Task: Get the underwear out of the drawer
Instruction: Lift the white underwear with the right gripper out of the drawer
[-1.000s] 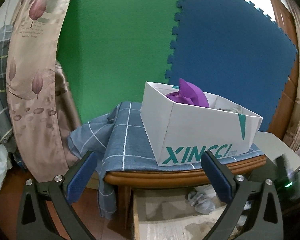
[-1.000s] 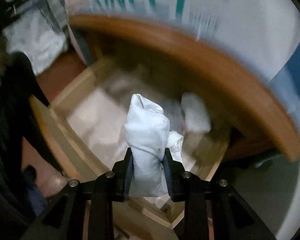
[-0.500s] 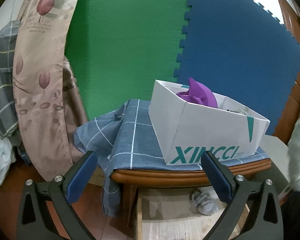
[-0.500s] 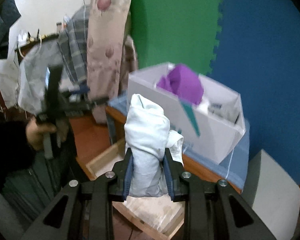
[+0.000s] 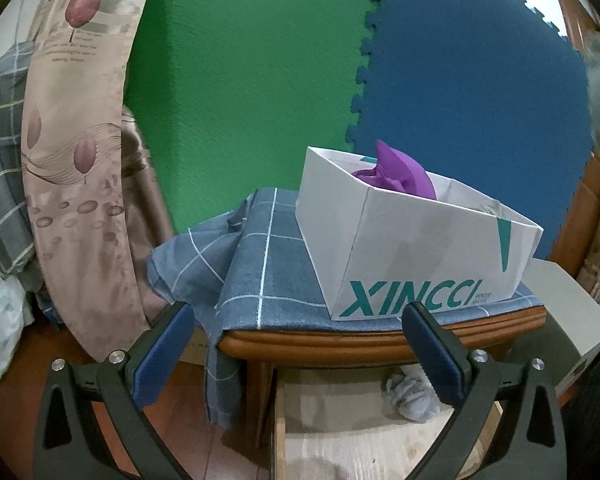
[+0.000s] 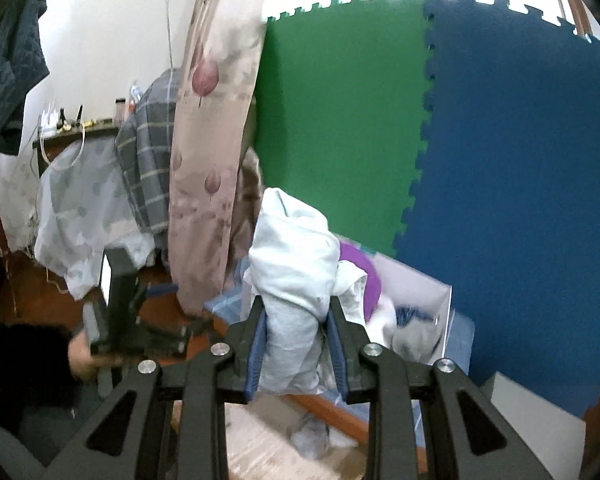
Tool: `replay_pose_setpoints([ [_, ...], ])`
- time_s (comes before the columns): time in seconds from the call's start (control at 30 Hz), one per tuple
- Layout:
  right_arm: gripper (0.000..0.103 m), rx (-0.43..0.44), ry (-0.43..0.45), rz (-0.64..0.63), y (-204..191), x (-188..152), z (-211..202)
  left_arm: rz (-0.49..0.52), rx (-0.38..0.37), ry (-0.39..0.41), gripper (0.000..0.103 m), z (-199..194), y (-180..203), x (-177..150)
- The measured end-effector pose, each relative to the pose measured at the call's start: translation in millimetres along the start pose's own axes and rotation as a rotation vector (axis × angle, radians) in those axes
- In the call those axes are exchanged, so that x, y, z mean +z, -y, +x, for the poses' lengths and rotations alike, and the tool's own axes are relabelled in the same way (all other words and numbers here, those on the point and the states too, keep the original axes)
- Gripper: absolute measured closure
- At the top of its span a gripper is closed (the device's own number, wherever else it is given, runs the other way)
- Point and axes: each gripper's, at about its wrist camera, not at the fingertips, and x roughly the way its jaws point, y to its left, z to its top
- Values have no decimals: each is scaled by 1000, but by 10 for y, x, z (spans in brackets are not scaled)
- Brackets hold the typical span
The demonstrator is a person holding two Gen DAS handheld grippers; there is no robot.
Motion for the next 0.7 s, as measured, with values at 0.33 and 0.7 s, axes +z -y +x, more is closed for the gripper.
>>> replay_pose_setpoints([
  [0.33,75,-47,91,21,443,809,312,-6,-9,-5,0,14,0,-8],
  [0.7,75,-60,23,27,432,969,1120,-15,-15,-13,0,26,-26,-29],
])
